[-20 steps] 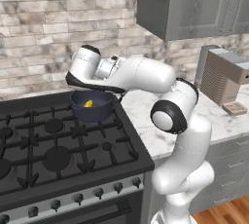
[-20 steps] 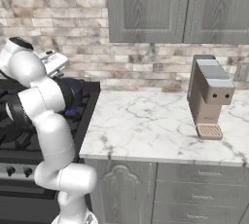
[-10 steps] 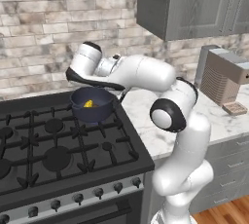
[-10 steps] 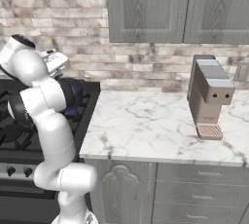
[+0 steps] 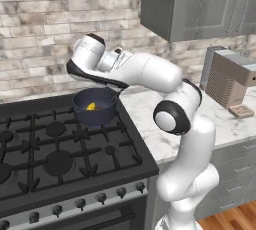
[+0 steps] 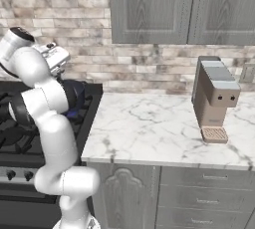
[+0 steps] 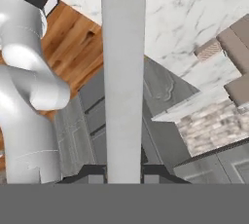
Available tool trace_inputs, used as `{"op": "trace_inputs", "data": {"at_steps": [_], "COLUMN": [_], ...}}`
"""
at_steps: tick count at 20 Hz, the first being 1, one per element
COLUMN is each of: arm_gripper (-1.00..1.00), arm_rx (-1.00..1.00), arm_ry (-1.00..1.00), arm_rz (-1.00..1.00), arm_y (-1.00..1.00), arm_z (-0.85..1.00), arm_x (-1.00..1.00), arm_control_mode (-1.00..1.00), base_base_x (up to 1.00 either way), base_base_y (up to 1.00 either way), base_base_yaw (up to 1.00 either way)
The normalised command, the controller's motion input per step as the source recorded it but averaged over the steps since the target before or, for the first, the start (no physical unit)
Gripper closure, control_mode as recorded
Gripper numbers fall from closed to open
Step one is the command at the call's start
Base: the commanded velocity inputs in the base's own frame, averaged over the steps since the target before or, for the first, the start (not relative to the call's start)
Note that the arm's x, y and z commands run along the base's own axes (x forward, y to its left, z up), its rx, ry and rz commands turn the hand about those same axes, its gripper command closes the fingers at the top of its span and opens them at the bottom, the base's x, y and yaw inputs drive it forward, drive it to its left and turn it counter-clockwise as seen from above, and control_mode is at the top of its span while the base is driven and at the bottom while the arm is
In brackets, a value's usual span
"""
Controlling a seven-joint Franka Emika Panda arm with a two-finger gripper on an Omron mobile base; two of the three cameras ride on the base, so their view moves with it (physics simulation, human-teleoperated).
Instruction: Put the potato and corn in the pot. Retrieve the spatula and lightly stir the vegetables in the pot.
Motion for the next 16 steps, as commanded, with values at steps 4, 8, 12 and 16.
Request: {"op": "trace_inputs", "data": {"at_steps": [4,8,12,16], "arm_gripper": [1.00,1.00,1.00,1.00], "arm_rx": [0.00,0.00,0.00,-0.01], "arm_ry": [0.03,0.05,0.00,0.01], "arm_rz": [0.00,0.00,0.00,-0.01], "arm_y": [0.13,0.02,0.03,0.00], "arm_z": [-0.38,-0.65,-0.22,0.00], "arm_x": [0.55,0.48,0.37,0.32], "arm_control_mode": [-1.00,-1.00,-1.00,-1.00], "base_base_x": [0.00,0.00,0.00,0.00], "base_base_y": [0.00,0.00,0.00,0.00], "base_base_yaw": [0.00,0.00,0.00,0.00]}}
